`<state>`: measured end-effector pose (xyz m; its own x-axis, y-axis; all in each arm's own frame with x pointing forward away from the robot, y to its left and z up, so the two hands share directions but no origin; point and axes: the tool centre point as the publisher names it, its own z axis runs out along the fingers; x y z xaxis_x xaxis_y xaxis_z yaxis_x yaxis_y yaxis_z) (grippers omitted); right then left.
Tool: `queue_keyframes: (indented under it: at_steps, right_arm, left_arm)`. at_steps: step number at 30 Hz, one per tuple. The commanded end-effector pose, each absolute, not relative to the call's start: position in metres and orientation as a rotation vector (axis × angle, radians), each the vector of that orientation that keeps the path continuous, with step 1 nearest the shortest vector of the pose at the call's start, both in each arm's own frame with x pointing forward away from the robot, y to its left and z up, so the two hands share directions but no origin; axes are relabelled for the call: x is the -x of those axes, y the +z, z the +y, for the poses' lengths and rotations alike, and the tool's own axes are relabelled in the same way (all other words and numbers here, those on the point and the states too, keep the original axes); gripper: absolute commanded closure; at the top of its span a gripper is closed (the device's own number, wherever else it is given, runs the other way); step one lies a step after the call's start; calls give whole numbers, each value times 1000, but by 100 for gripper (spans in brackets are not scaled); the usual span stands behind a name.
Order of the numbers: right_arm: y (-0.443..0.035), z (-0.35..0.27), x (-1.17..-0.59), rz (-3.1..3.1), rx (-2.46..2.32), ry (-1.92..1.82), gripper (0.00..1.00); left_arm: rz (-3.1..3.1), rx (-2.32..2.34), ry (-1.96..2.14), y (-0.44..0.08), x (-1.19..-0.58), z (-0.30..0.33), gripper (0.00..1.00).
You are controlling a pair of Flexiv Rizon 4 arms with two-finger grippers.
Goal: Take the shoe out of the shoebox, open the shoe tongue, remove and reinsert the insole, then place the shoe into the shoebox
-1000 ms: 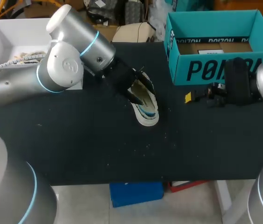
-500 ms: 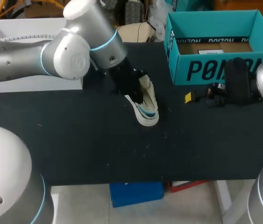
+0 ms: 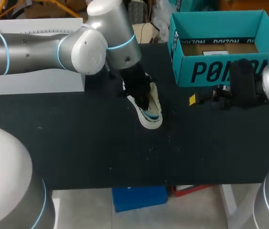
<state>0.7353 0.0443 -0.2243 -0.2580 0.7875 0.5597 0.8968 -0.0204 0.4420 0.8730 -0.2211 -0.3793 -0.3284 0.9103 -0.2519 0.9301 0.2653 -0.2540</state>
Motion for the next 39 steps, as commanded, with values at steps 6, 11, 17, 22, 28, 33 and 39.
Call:
queue_keyframes:
  at_steps: [6, 11, 17, 22, 28, 33, 39]
  right_arm:
    - [-225, 45, -735, -2091, 1817, -1145, 0]
    - [-225, 45, -735, -2091, 1817, -1145, 0]
    - [-225, 45, -735, -2091, 1817, -1145, 0]
    - [-225, 45, -735, -2091, 1817, -1145, 0]
    - [-225, 45, -735, -2091, 1817, -1145, 0]
    - [-225, 45, -735, -2091, 1817, -1145, 0]
    - [-225, 45, -735, -2091, 1817, -1145, 0]
  left_arm:
    - [2487, -1829, -566, -405, -880, -240, 100]
    - [2506, -1843, -577, -416, -876, -242, 100]
    - [2523, -1850, -575, -421, -874, -242, 100]
    - [2490, -1862, -540, -397, -872, -239, 100]
    - [2324, -1731, -775, -348, -872, -230, 100]
    - [2188, -1497, -906, -313, -889, -209, 100]
    - [2174, -1321, -927, -298, -921, -182, 100]
